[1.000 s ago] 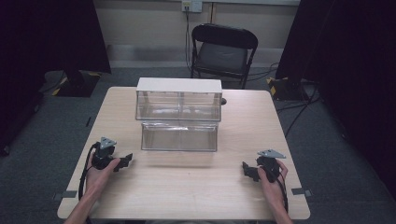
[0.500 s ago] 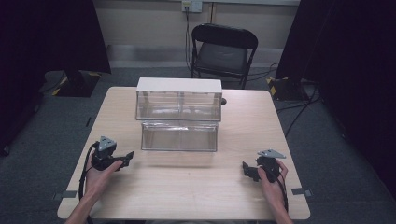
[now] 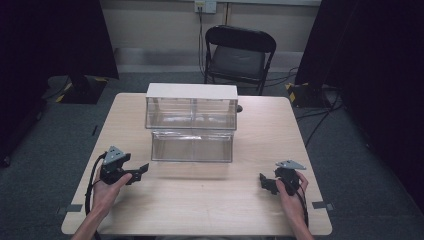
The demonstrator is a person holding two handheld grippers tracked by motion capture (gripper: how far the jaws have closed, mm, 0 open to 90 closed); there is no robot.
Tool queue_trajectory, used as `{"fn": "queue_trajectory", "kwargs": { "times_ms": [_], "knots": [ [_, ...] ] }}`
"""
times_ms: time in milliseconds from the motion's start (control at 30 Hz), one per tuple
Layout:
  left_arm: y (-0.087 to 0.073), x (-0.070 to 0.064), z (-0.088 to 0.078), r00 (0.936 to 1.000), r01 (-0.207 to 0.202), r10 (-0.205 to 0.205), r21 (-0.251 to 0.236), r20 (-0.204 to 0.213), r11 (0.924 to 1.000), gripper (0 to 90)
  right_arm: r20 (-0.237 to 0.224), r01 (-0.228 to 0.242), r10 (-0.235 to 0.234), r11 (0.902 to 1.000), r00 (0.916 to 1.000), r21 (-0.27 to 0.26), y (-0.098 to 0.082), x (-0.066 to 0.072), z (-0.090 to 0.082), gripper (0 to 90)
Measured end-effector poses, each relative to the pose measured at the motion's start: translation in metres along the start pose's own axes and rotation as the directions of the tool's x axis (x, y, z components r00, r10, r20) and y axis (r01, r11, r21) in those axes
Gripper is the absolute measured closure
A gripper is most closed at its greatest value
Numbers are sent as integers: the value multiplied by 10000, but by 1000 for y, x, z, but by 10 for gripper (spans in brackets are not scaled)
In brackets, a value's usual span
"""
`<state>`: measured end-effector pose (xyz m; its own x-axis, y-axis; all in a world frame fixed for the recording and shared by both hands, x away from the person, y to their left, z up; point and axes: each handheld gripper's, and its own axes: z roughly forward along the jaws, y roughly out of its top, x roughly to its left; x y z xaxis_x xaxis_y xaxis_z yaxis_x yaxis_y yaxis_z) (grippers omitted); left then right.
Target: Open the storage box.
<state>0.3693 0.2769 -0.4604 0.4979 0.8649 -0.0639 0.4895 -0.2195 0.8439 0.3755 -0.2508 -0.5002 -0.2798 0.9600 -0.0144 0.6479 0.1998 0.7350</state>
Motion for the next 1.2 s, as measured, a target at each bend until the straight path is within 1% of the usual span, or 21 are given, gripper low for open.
{"fn": "queue_trajectory", "kwargs": {
  "times_ms": [67, 100, 233, 300, 333, 400, 433, 467, 600, 700, 733, 900, 1067, 1167, 1200],
  "knots": [
    [1, -2, 0, 9996, -179, 178, 43, 238, 9998, 162, 0, 8, -8, 10000, 10000, -1, 0, 0, 0, 125],
    [1, -4, 1, 9991, -152, 153, -29, 405, 9999, 162, -1, 1, -1, 10000, 10000, 0, 0, 0, 0, 125],
    [2, -7, 2, 9981, -258, 259, -34, 551, 9997, 161, 0, 1, -1, 10000, 10000, 0, 0, 0, 0, 125],
    [3, -9, 4, 9970, -236, 235, 6, 732, 9997, 163, 0, -1, 1, 10000, 10000, 1, 0, 0, 0, 125],
    [3, -9, 4, 9970, -236, 235, 6, 732, 9997, 168, 0, -1, 1, 10000, 10000, 1, 0, 0, 0, 125],
    [4, -10, 6, 9957, -296, 290, 46, 883, 9996, 174, 0, 1, -1, 10000, 10000, 1, 0, 0, 0, 125],
    [4, -12, 7, 9954, -229, 223, 61, 934, 9997, 175, 0, 1, -1, 10000, 10000, 1, 0, 0, 0, 125],
    [5, -14, 9, 9943, -318, 307, 97, 1019, 9994, 174, 0, -1, 1, 10000, 10000, 1, 0, 0, 0, 125],
    [7, -17, 13, 9934, -376, 368, 55, 1083, 9993, 174, 1, 1, -1, 10000, 10000, 1, 0, 0, 0, 125],
    [8, -17, 16, 9935, -447, 435, 85, 1055, 9990, 168, -1, 1, -1, 10000, 10000, 2, 0, 0, 0, 125],
    [8, -16, 18, 9906, -450, 446, 2, 1296, 9990, 155, -1, -1, 1, 10000, 10000, 1, 0, 0, 0, 125],
    [9, -18, 22, 9915, -413, 402, 61, 1239, 9991, 156, 0, -2, 2, 10000, 10000, 2, 0, 0, 0, 125],
    [11, -17, 27, 9945, -348, 345, 14, 992, 9994, 156, 1, -2, 2, 10000, 10000, 0, 0, 0, 0, 124],
    [12, -16, 28, 9943, -352, 349, 18, 1003, 9994, 155, -1, -3, 3, 10000, 10000, 1, 0, 0, 0, 124],
    [12, -17, 30, 9933, -291, 288, 7, 1122, 9996, 151, 1, -4, 4, 10000, 10000, 3, 0, 0, 0, 124]
  ]
}}
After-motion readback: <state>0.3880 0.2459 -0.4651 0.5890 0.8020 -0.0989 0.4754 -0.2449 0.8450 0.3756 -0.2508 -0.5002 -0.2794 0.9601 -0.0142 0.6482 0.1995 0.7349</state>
